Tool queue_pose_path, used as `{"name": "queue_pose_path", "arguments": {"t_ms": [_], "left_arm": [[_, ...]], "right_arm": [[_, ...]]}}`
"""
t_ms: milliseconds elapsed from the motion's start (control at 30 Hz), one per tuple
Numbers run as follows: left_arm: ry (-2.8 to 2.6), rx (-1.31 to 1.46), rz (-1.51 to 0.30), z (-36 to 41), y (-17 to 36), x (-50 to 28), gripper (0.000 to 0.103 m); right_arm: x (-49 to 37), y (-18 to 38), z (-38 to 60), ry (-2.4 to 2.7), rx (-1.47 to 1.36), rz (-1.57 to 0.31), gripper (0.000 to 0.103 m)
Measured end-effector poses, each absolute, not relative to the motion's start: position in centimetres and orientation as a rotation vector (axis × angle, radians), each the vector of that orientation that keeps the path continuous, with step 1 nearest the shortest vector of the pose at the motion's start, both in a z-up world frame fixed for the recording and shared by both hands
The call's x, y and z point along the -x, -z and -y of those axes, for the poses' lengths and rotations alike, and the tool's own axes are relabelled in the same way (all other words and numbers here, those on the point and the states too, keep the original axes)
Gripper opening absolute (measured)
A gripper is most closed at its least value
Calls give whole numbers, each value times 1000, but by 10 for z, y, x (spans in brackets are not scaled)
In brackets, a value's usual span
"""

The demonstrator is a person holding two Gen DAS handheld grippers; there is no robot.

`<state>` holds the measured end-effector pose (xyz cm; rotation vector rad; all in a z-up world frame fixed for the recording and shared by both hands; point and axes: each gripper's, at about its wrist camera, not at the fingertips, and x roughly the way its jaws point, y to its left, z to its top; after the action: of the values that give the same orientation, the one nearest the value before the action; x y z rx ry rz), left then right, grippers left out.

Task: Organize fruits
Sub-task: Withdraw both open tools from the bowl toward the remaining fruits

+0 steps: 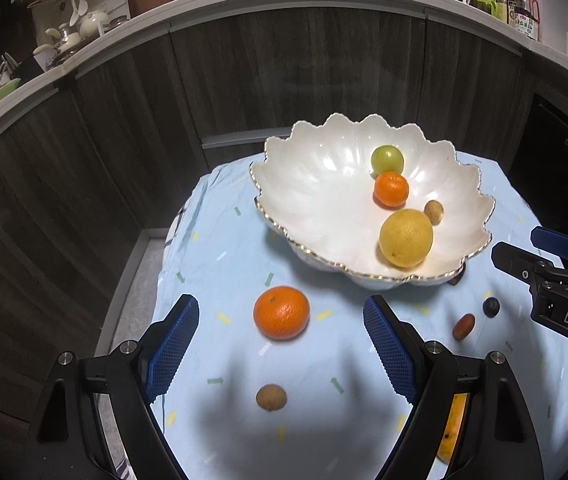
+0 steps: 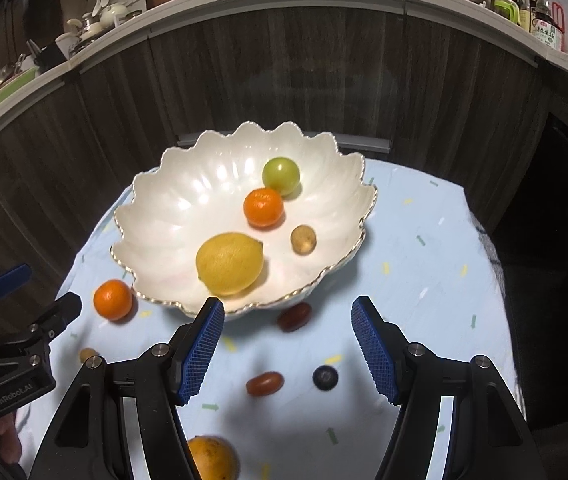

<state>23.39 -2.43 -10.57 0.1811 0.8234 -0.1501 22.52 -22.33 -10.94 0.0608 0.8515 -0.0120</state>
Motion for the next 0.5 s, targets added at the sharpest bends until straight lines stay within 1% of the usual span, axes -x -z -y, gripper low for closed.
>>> {"name": "queue_pose_path", "arguments": {"t_ms": [500], "left_arm": [[130, -176, -831, 11, 120, -214, 85]], "right_arm": [[-211, 124, 209, -18, -37, -877, 67]]}}
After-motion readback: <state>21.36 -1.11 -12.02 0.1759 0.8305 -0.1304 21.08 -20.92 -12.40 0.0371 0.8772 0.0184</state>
